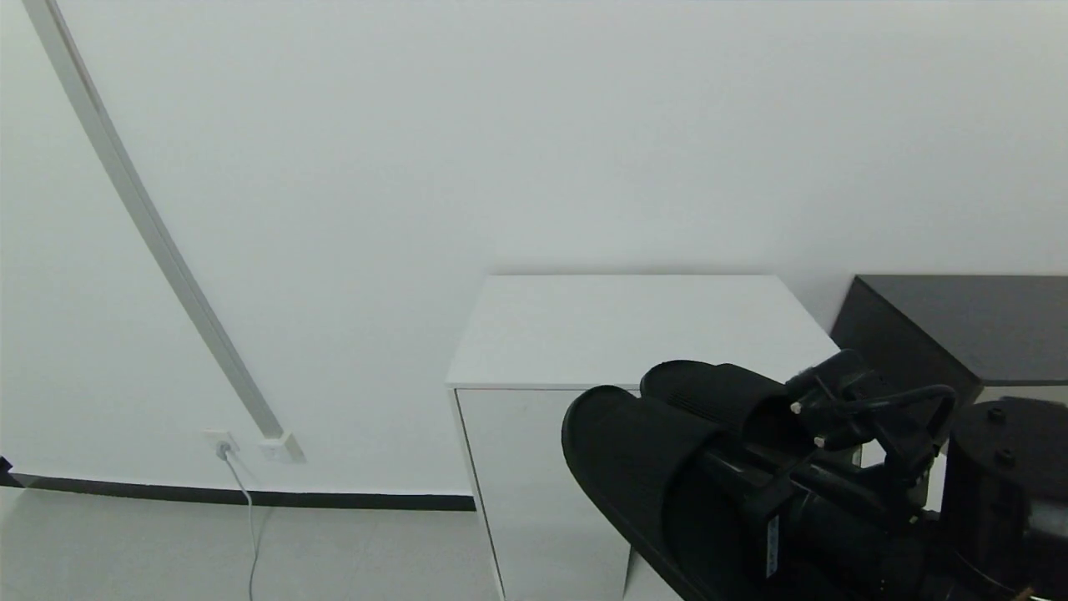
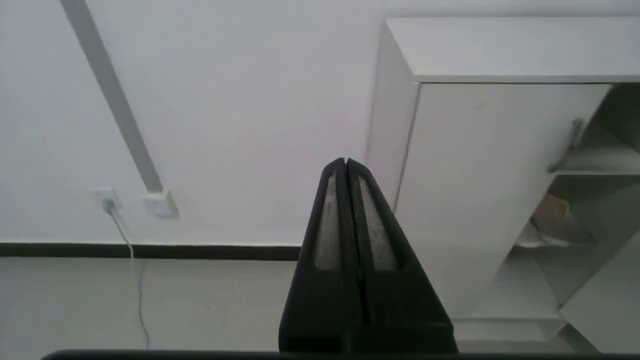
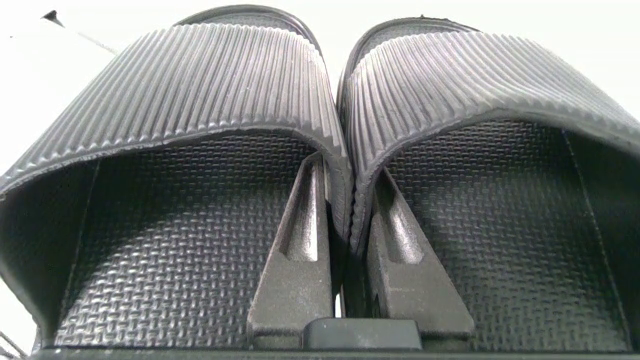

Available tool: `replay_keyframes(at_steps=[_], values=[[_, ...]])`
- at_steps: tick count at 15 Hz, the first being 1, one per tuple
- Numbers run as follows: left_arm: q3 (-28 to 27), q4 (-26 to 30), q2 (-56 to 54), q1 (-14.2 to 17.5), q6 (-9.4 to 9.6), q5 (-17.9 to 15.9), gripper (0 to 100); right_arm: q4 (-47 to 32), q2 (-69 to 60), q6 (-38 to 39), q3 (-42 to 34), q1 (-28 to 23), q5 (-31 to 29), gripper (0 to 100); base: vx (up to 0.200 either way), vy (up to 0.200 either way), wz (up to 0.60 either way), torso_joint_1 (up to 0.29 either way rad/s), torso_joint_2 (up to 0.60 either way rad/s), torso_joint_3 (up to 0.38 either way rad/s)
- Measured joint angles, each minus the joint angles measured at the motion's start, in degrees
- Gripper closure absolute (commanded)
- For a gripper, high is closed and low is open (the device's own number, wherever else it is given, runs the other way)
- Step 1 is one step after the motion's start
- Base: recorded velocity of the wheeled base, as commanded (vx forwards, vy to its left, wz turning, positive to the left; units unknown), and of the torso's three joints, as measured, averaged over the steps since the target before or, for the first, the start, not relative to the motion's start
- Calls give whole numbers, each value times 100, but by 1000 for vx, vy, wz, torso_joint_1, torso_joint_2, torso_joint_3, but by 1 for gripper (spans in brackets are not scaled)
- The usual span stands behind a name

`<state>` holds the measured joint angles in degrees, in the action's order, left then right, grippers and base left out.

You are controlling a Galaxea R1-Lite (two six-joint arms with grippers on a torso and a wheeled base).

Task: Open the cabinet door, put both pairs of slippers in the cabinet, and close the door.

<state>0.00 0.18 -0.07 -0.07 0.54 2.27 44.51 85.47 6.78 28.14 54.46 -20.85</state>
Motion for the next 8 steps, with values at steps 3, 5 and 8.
replay_keyframes(at_steps=[3, 5, 8], values=[[0, -2, 0, -2, 0, -9, 100, 22, 6, -13, -72, -33, 106, 100, 0, -200, 0, 4, 1, 4], [0, -2, 0, -2, 0, -9, 100, 7, 9, -44, -105, -88, 161, 100, 0, -200, 0, 2, 2, 7], [0, -7, 0, -2, -2, -11, 100, 5, 20, -76, -162, -137, 167, 100, 0, -133, 0, 3, 2, 3]])
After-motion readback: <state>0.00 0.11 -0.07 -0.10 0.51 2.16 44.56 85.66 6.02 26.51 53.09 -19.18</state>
